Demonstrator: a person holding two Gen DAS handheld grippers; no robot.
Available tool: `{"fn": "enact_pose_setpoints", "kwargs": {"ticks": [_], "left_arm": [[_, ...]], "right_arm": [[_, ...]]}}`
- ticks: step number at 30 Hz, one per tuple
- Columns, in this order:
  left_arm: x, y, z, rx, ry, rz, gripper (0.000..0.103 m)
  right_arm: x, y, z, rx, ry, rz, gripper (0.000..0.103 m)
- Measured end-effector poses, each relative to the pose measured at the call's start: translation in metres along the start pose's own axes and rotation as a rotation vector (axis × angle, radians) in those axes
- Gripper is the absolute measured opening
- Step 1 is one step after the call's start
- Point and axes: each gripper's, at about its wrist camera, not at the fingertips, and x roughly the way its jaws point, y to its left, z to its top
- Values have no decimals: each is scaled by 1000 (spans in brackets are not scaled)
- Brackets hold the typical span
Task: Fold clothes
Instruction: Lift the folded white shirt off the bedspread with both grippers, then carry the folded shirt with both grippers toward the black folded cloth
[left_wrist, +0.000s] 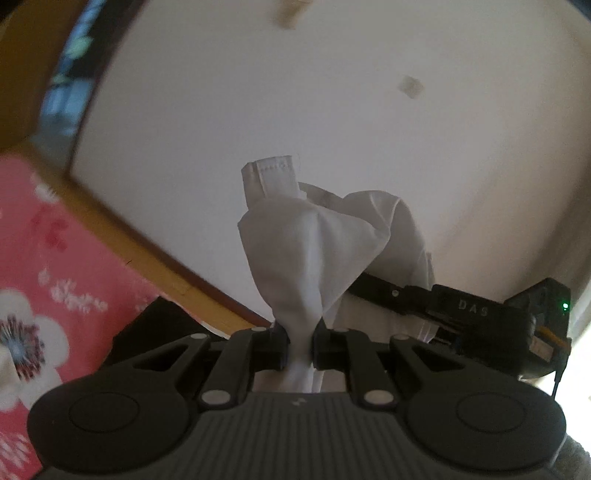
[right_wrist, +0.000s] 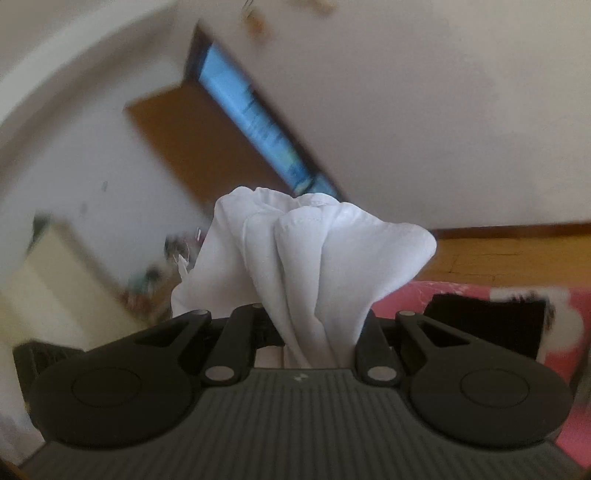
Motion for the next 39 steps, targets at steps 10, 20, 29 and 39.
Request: {"fn": "enact_pose_setpoints", "kwargs": {"ticks": [10,20,29,39], "left_arm": [[147,169,-55,-316,-36,24,12],[201,277,-88,-376,1,72,12],[219,338,-100,-470,73,128,14],[216,339,-96,-485,99,129,15]], "right_arm": [[183,-99,19,-492,391,-101,11],[331,-133,-87,-588,593,-216,11],[397,-135,-106,-623,746,-251,41],[217,-160,-52,-45,198,-518,73]]}}
